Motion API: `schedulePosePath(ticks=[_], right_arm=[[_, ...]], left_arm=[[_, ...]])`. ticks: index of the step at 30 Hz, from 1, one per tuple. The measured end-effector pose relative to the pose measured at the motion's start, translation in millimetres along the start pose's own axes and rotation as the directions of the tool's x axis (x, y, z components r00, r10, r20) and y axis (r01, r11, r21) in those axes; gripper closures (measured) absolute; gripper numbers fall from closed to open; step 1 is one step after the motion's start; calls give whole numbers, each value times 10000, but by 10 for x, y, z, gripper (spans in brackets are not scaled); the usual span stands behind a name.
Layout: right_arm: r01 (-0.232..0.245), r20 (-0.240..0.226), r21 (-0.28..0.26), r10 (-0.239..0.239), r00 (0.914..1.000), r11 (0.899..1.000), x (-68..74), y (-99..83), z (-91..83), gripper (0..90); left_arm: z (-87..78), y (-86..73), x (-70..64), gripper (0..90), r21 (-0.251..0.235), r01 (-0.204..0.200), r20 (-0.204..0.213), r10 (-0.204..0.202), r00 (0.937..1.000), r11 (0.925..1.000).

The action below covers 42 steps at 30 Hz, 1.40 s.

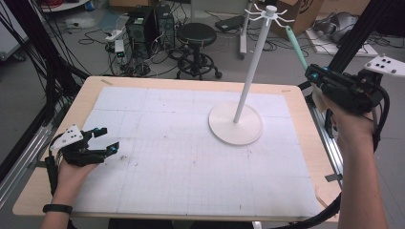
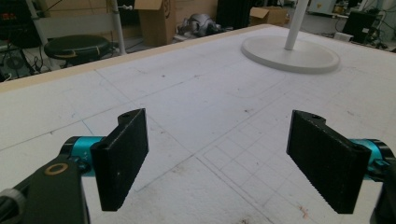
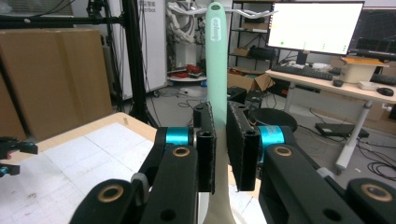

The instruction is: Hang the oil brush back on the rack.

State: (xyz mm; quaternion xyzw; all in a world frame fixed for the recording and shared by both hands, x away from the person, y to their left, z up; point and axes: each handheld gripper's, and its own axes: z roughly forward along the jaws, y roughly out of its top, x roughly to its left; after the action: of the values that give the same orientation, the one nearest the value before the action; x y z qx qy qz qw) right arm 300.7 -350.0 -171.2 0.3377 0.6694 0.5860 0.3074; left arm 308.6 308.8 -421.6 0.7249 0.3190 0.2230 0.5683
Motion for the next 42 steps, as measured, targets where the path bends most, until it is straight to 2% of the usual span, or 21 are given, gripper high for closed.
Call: schedulePosePath(ticks=[11,22,32,42], right_arm=[[46,120,106,-47,9999,9999,19,51,105,826],[31,245,278,-38,9997,9996,22,29,186,825],[57,285,204,-63,9996,9998,31,19,138,825],[77,306,422,-90,9995,9991,26,29,242,823]], left_arm=[[-5,2,-8,213,-15,6,27,-6,10000,10000],[-9,-2,-6,213,-15,5,29,-5,10000,10000],[-2,-7,-10,213,23,5,58,-5,10000,10000],[-3,-11,-11,215,66,-1,70,1,10000,10000]])
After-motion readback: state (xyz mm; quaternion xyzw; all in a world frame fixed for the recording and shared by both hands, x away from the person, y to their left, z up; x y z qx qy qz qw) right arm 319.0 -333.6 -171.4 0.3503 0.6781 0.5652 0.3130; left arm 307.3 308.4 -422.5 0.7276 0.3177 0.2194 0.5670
